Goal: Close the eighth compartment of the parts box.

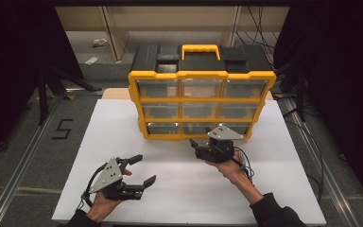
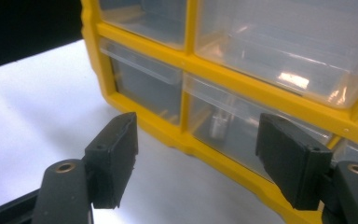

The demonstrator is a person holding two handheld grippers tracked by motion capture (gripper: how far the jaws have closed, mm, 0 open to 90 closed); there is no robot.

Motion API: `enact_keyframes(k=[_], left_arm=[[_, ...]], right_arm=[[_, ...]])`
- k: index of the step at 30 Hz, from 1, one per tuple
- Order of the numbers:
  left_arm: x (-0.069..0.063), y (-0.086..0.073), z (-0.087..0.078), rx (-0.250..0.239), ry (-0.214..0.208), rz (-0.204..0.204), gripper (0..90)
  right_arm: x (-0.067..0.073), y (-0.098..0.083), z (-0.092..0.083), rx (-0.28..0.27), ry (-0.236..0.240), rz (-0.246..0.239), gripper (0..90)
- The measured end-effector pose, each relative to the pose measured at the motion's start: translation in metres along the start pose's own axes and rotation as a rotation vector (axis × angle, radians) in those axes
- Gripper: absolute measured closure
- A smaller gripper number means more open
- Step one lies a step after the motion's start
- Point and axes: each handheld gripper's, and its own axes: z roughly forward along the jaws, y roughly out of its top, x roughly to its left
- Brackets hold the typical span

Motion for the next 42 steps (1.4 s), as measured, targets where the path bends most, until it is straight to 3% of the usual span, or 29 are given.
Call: enact_keyframes(k=[31,42], left_arm=[[0.000,0.000,0.000,-0.004,0.001,0.000,18.9],[0.000,0.000,0.000,-0.003,0.002,-0.001,18.9]], right_arm=[[0.020,0.004,-0.038,-0.103,0.060,0.005,28.6],[0.023,0.001,-0.046,-0.115,0.076,0.006,28.6]])
